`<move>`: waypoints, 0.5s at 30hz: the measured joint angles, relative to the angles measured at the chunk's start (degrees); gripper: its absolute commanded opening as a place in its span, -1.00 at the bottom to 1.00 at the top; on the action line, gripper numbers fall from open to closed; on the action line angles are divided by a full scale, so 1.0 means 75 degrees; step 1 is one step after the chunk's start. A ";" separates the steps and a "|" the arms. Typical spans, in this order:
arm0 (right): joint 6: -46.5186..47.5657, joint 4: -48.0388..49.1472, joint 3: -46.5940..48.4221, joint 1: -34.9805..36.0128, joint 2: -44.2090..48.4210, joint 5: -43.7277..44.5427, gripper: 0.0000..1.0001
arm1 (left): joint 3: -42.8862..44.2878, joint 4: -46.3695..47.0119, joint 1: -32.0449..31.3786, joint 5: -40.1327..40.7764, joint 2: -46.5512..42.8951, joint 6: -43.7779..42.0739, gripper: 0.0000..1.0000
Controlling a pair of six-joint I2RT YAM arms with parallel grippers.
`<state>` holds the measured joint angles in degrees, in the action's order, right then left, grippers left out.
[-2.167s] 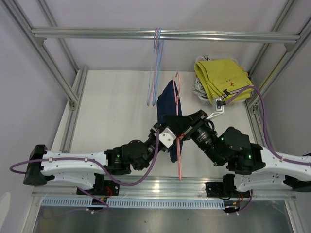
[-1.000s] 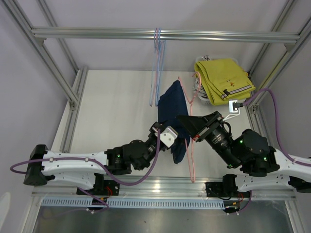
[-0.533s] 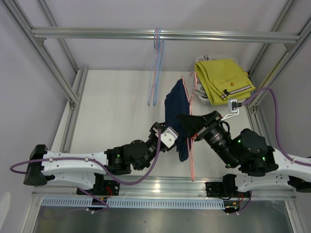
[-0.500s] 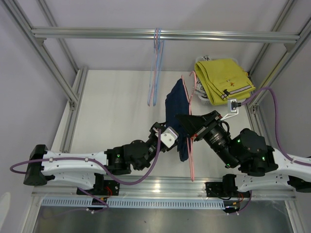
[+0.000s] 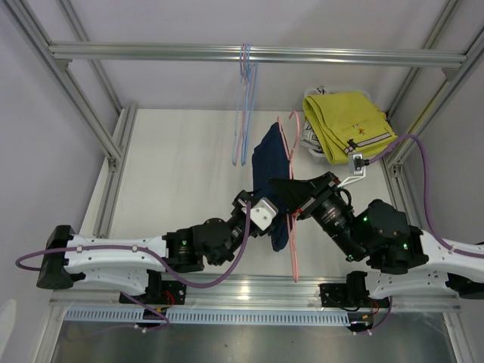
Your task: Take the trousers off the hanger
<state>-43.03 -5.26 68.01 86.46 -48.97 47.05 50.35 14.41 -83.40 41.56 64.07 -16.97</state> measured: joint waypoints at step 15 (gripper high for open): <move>-0.0207 0.0175 -0.0041 0.0003 -0.0192 -0.0326 -1.00 | 0.0000 0.0224 0.0000 0.0659 0.0000 -0.0009 0.22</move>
<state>-44.58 -3.95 67.70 86.48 -50.41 44.60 50.35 16.10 -83.40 46.50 64.07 -17.04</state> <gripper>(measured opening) 0.034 0.613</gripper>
